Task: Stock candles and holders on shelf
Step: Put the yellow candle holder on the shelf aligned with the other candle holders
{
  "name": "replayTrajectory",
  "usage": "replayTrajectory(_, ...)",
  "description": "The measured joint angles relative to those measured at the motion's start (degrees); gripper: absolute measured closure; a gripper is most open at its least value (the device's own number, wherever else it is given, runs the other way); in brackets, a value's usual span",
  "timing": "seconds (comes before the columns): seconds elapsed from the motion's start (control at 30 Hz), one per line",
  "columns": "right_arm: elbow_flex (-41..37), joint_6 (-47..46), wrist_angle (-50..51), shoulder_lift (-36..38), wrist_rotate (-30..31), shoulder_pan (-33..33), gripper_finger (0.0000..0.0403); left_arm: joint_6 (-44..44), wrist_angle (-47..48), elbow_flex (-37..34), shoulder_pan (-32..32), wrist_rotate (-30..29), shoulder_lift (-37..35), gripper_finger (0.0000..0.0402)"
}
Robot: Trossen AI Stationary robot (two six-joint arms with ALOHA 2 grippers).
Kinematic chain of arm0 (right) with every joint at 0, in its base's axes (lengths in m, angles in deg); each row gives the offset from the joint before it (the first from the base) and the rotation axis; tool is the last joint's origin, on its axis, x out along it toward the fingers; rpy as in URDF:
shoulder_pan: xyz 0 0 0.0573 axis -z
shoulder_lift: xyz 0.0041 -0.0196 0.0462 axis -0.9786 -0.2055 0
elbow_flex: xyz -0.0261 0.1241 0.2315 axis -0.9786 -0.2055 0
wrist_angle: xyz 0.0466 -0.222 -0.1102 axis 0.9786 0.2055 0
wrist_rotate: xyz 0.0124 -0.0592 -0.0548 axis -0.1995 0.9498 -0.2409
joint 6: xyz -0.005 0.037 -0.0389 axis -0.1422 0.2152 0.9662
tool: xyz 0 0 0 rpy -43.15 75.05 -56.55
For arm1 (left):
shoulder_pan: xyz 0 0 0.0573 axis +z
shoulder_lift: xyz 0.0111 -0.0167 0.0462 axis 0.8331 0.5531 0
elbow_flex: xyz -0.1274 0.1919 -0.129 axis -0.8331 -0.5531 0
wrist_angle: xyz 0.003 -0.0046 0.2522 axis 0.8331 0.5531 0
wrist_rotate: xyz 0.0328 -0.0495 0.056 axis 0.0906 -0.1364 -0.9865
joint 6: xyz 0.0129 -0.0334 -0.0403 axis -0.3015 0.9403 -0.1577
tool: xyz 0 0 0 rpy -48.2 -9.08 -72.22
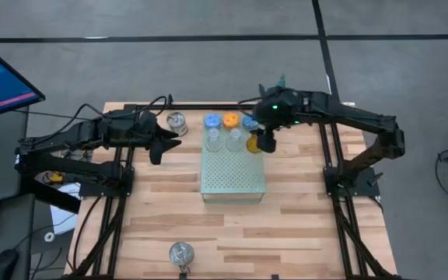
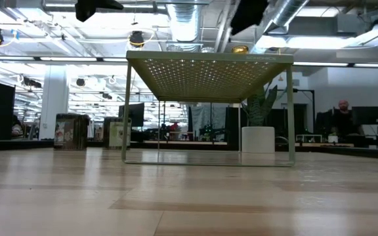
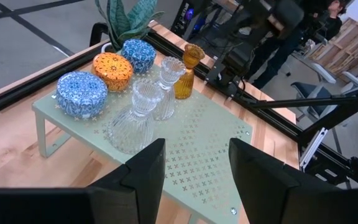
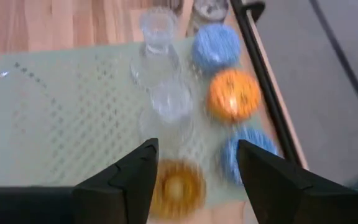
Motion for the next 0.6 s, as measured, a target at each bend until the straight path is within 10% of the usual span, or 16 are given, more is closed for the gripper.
replayTrajectory(0.4, -11.31, -10.75, 11.38, 9.11, 7.25, -4.31, 0.0382, 0.15, 0.00, 0.00, 0.02, 0.28, 0.00, 0.0224)
replayTrajectory(0.6, -20.76, -11.55, 0.55, 10.22, 7.12, -2.92, 0.0383, 0.15, 0.02, 0.01, 0.00, 0.24, 0.00, 0.0224)
